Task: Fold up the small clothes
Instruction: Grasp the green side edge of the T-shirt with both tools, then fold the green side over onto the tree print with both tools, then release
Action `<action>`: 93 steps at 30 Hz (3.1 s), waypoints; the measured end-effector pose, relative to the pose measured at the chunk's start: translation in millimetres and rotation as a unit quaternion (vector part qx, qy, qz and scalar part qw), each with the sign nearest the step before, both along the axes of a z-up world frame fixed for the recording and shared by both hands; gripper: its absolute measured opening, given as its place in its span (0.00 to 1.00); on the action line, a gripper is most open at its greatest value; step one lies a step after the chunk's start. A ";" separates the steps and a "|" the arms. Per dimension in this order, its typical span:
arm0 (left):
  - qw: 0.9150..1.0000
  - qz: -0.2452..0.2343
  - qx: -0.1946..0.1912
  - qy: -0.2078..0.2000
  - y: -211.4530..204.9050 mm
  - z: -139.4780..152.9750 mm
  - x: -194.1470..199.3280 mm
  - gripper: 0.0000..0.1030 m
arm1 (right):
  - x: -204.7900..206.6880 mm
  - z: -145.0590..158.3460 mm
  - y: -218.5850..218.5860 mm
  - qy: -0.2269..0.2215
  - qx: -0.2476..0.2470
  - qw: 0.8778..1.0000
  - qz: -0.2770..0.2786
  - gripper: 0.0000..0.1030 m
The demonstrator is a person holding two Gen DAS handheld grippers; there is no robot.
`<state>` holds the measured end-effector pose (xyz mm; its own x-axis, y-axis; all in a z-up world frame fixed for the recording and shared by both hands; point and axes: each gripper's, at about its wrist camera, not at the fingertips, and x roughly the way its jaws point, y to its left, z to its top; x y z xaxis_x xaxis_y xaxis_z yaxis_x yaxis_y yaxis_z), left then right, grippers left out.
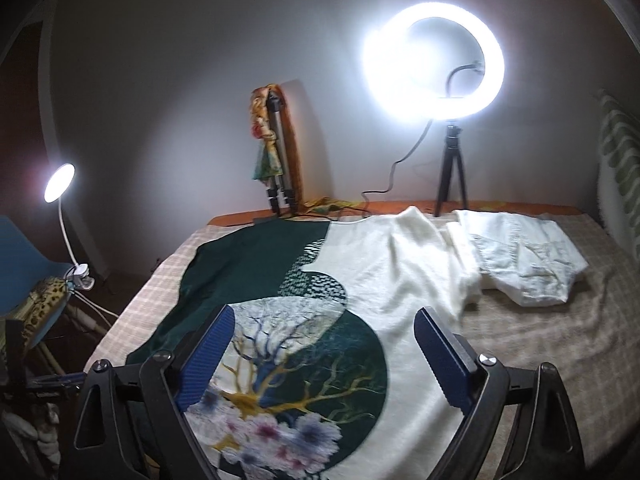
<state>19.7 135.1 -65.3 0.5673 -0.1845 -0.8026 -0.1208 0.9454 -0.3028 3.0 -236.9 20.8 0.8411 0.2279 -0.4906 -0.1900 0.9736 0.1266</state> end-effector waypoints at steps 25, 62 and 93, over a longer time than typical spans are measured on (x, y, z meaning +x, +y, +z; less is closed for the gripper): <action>0.997 -0.057 -0.014 0.051 1.9 -42.2 18.1 0.08 | 190.3 1.8 207.6 0.123 -0.016 0.975 0.184 0.63; 0.996 -0.084 -0.027 0.030 -4.5 -44.4 19.7 0.03 | 349.1 -141.5 391.3 0.221 -0.209 0.932 0.197 0.31; 0.963 -0.263 -0.048 0.035 -126.7 -32.0 12.2 0.02 | 357.7 -89.2 180.6 0.226 -0.098 0.965 0.094 0.45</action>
